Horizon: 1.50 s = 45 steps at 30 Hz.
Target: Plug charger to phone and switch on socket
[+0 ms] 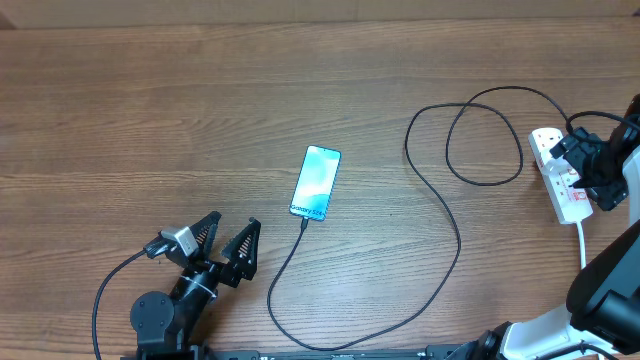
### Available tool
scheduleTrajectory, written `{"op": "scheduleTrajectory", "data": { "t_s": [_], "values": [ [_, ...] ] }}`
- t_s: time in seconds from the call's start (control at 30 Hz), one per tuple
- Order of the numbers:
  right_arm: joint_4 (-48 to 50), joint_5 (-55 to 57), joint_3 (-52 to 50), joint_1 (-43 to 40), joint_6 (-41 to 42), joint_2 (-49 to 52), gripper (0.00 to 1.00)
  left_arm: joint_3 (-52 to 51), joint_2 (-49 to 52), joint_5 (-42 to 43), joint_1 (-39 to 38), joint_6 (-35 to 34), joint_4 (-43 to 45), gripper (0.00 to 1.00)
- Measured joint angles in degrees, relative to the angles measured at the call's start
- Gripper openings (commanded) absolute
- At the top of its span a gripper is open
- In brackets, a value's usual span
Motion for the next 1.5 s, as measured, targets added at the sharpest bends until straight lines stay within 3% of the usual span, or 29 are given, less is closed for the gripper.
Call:
{"op": "scheduleTrajectory", "data": {
  "t_s": [0.47,0.67,0.77,1.13,1.5],
  "values": [
    [0.0,0.0,0.0,0.0,0.0,0.0,1.00,0.0,0.0,0.0,0.0,0.1,0.0,1.00],
    [0.0,0.0,0.0,0.0,0.0,0.0,1.00,0.0,0.0,0.0,0.0,4.2,0.0,1.00],
    [0.0,0.0,0.0,0.0,0.0,0.0,1.00,0.0,0.0,-0.3,0.0,8.1,0.0,1.00],
    [0.0,0.0,0.0,0.0,0.0,0.0,1.00,0.0,0.0,-0.9,0.0,33.7,0.0,1.00],
    [0.0,0.0,0.0,0.0,0.0,0.0,1.00,0.0,0.0,-4.2,0.0,45.7,0.0,1.00]
  ]
}}
